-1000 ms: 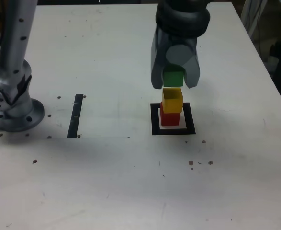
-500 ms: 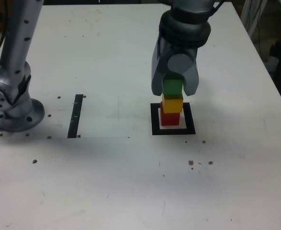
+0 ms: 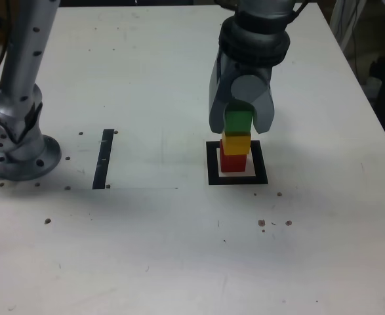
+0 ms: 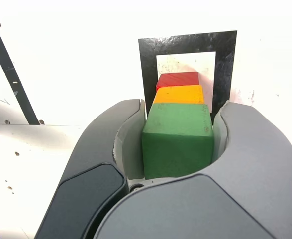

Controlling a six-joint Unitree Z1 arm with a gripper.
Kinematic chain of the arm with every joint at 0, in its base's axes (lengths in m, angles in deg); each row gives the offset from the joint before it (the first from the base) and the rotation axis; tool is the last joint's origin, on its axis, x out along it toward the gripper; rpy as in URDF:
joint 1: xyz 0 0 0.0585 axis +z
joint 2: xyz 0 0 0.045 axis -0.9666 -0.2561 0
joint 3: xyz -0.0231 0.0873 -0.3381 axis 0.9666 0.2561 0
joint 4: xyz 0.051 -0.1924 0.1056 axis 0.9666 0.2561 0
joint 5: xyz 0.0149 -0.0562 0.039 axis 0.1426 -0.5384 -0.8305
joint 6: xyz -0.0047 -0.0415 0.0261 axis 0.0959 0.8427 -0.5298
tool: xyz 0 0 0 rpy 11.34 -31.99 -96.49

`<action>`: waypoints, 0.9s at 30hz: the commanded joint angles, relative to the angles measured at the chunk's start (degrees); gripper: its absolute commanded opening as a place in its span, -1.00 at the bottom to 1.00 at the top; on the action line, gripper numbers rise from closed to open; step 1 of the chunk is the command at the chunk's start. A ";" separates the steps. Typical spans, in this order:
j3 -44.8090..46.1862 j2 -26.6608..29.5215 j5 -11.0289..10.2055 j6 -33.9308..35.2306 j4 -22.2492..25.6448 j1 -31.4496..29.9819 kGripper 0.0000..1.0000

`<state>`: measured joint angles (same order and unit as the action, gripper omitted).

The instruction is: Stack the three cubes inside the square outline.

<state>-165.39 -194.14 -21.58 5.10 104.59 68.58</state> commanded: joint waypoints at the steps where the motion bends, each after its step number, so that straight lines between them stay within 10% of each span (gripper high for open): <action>1: 0.20 -0.08 0.11 0.09 -0.17 -0.01 -0.67; 20: 0.62 -0.08 1.51 0.17 -0.94 -0.18 -0.56; 27: 0.92 -0.11 1.37 0.06 -0.67 -0.12 -0.14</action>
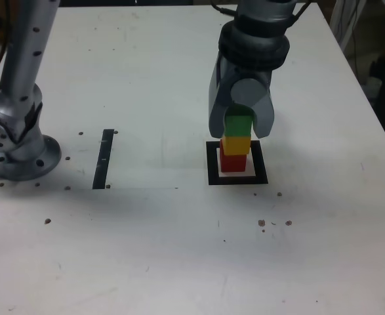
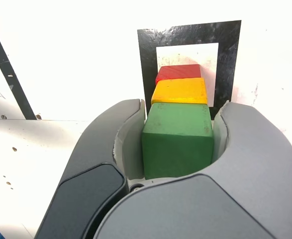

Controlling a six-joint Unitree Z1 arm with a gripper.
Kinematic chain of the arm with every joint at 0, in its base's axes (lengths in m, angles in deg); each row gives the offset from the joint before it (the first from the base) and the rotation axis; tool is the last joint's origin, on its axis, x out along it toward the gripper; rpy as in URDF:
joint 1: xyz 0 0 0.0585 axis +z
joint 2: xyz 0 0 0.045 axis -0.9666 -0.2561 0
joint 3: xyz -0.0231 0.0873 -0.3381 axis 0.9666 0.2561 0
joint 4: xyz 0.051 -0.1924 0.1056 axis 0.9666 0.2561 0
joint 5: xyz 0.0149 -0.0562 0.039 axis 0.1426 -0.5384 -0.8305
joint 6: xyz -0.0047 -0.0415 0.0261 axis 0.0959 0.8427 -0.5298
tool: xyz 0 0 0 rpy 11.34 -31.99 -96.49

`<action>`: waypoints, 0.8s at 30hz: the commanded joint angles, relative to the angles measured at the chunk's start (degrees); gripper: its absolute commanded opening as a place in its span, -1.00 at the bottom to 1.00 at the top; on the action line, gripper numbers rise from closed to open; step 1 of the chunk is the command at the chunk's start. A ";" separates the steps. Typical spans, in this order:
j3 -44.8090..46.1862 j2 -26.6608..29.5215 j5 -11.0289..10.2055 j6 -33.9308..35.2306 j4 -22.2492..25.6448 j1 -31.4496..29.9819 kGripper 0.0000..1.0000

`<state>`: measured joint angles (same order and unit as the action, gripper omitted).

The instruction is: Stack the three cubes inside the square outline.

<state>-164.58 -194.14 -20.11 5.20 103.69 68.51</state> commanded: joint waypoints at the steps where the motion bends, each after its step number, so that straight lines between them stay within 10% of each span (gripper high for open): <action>1: 0.11 -0.12 -0.15 -0.09 0.28 -0.02 -0.03; 9: 0.15 0.68 -0.58 -0.49 0.25 0.06 0.94; 24: -2.21 9.56 -2.42 0.26 5.94 -2.10 0.99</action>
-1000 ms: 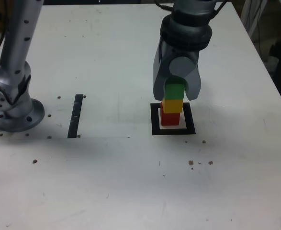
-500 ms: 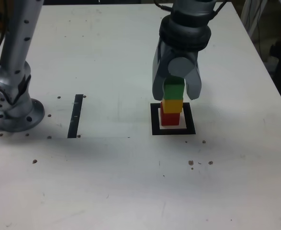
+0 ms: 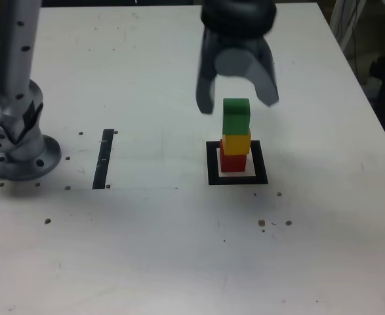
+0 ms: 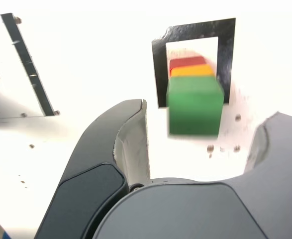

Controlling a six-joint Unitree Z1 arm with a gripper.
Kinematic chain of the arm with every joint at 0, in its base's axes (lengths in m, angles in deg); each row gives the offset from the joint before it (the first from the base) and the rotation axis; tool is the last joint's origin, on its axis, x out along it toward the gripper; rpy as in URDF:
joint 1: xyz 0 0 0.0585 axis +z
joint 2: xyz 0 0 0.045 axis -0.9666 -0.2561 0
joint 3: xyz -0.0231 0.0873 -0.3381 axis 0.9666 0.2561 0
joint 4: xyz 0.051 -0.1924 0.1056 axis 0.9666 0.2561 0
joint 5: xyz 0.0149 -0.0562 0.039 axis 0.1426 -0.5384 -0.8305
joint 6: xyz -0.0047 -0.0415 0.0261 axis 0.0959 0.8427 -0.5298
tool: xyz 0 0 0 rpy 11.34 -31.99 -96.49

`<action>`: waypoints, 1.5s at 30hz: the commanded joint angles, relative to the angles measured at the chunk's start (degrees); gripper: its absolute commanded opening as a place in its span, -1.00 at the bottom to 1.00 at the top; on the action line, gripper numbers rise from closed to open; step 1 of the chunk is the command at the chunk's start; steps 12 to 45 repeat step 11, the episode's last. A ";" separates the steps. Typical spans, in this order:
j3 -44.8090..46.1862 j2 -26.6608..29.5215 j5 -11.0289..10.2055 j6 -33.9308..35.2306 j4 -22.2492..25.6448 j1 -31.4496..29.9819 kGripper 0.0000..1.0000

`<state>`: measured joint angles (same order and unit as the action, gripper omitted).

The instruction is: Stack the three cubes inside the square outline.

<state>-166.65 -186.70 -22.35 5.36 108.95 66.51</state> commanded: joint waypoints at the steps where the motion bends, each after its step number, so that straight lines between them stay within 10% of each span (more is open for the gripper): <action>1: 0.09 3.61 -0.31 0.10 1.24 -0.23 0.99; 11: 11.27 18.19 -0.44 -0.93 2.00 0.04 0.99; 45: 11.27 18.19 -0.44 -0.93 2.00 0.04 0.99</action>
